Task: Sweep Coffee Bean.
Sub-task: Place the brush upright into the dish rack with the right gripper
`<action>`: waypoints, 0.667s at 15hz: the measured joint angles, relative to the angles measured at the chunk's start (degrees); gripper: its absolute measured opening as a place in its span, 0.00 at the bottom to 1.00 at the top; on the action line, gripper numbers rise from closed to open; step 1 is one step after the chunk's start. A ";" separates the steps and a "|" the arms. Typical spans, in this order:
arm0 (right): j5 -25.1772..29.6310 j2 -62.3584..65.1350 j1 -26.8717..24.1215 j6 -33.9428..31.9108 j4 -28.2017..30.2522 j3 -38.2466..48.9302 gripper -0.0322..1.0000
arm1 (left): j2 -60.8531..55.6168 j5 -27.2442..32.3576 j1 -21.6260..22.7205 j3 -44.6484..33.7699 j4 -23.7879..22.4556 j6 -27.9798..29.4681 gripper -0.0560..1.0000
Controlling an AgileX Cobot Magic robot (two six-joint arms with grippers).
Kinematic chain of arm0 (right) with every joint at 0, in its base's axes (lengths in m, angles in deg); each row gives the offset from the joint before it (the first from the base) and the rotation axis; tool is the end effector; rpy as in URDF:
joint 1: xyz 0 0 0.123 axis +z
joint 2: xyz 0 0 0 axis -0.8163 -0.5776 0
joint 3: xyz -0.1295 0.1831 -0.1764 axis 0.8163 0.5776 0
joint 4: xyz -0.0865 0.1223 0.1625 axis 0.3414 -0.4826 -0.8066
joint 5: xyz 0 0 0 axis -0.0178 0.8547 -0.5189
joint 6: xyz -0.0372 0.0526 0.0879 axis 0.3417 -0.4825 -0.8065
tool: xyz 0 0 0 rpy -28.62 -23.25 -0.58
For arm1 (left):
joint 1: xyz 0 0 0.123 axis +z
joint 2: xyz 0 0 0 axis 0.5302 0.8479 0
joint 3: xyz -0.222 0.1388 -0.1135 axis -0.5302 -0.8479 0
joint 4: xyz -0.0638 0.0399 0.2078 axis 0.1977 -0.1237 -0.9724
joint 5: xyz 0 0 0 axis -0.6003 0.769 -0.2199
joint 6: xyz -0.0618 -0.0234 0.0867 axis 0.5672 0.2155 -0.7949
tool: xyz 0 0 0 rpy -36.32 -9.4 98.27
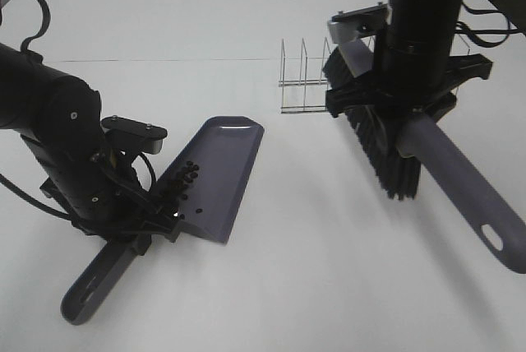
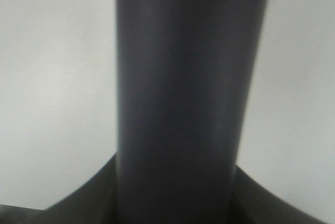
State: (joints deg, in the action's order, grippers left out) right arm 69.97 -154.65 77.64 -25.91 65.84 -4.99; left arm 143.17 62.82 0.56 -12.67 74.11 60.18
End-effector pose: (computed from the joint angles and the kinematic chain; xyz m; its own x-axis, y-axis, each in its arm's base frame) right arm 0.3090 0.1221 0.2054 -0.9779 -0.2046 0.0427 -0.2075 0.9747 -0.0829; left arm 0.2592 -0.1628 0.1036 -0.9276 0.3618 -0.0925 0.3673 0.9288 -0.0501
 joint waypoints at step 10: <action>-0.06 -8.37 -18.85 11.40 -4.13 -0.46 0.31 | 0.00 0.11 0.00 0.00 5.50 0.00 0.35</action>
State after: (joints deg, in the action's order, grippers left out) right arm 69.91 -163.01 58.79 -14.51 61.72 -5.44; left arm 143.17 62.94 0.56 -12.67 79.61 60.18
